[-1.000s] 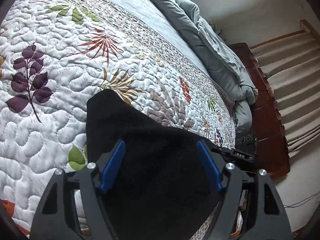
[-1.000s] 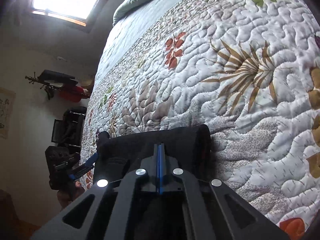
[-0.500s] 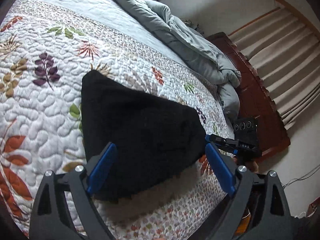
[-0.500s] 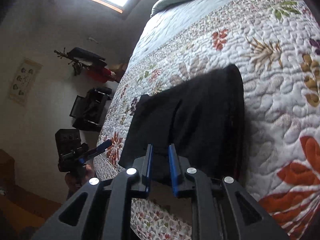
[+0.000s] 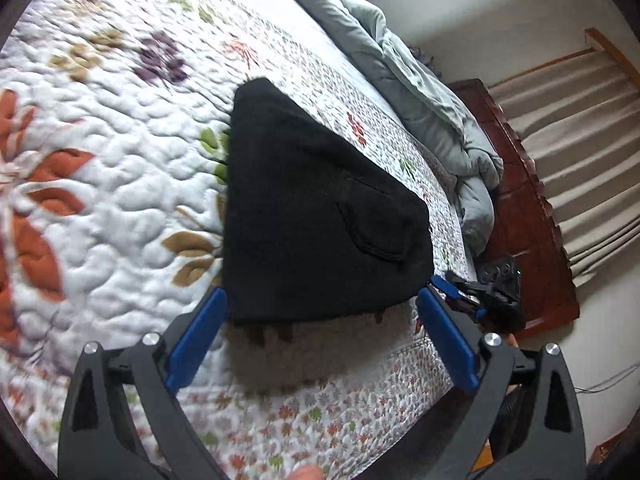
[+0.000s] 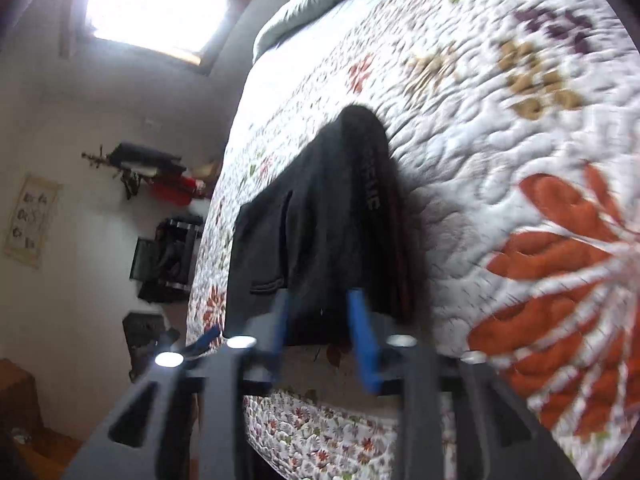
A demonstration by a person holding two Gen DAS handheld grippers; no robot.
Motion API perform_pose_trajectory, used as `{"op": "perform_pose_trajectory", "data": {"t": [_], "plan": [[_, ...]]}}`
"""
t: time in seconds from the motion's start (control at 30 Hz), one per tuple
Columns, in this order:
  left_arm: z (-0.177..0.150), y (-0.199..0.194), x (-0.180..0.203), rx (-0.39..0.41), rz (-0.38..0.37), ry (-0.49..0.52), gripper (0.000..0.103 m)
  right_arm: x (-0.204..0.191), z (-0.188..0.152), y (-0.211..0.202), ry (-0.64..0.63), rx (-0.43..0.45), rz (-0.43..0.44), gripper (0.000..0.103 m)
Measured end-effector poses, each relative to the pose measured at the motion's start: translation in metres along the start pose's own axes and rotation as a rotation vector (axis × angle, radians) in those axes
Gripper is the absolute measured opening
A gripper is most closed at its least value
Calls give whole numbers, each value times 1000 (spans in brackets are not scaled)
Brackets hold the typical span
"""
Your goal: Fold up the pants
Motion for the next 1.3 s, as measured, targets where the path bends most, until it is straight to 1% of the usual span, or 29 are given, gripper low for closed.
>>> {"op": "perform_pose_trajectory", "data": {"t": [0.07, 0.1, 0.13, 0.17, 0.2, 0.27, 0.33, 0.4, 0.5, 0.53, 0.57, 0.6, 0.67, 0.73, 0.8, 0.87, 0.93, 0.97, 1.03, 1.17, 1.3], "plan": [[-7, -24, 5, 48, 70, 36, 100, -8, -11, -27, 2, 59, -31, 56], [-15, -41, 9, 83, 121, 66, 100, -12, -19, -39, 8, 80, -30, 65], [-20, -52, 12, 107, 155, 86, 100, -17, -30, -55, 20, 112, -29, 70], [-28, -64, 16, 135, 201, 106, 100, -21, -40, -70, 31, 147, -41, 79], [-38, -81, 21, 171, 261, 133, 100, -25, -47, -82, 37, 176, -50, 84], [-53, -103, 30, 214, 334, 161, 100, -37, -71, -108, 45, 229, -76, 86], [-73, -130, 45, 281, 410, 197, 100, -52, -94, -129, 12, 265, -124, 87], [-94, -152, 63, 324, 486, 242, 100, -72, -120, -146, -53, 303, -199, 92], [-121, -179, 95, 386, 570, 314, 100, -101, -156, -163, -169, 334, -304, 94], [-129, -188, 104, 405, 583, 328, 100, -114, -170, -167, -210, 355, -360, 95], [-139, -198, 115, 421, 593, 340, 100, -124, -181, -170, -240, 371, -398, 95], [-148, -205, 125, 423, 578, 344, 100, -135, -194, -174, -273, 388, -442, 96], [-163, -213, 142, 414, 555, 346, 100, -155, -215, -182, -322, 423, -498, 97], [-179, -219, 157, 414, 586, 368, 100, -176, -236, -187, -383, 455, -562, 99], [-193, -223, 167, 418, 612, 367, 100, -194, -252, -188, -439, 468, -590, 99], [-205, -226, 176, 406, 596, 348, 100, -213, -270, -190, -495, 469, -618, 99], [-217, -225, 182, 386, 594, 339, 100, -222, -281, -193, -503, 481, -659, 99], [-223, -225, 184, 380, 604, 338, 100, -224, -286, -193, -501, 477, -669, 99], [-233, -227, 188, 390, 620, 331, 100, -228, -294, -192, -499, 468, -658, 99], [-247, -230, 201, 388, 598, 355, 100, -234, -307, -193, -529, 473, -671, 99], [-253, -226, 211, 381, 569, 376, 100, -234, -311, -192, -527, 469, -656, 99]]}}
Point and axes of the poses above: each gripper's, at about its wrist camera, not at the fingertips, and y roughly the way its jaws point, x to its right, z to its top, the point moved 6 cm from there along y, roughly the way its jaws point, and after that the axes turned 1 degree about z, right-handed, at the moved point
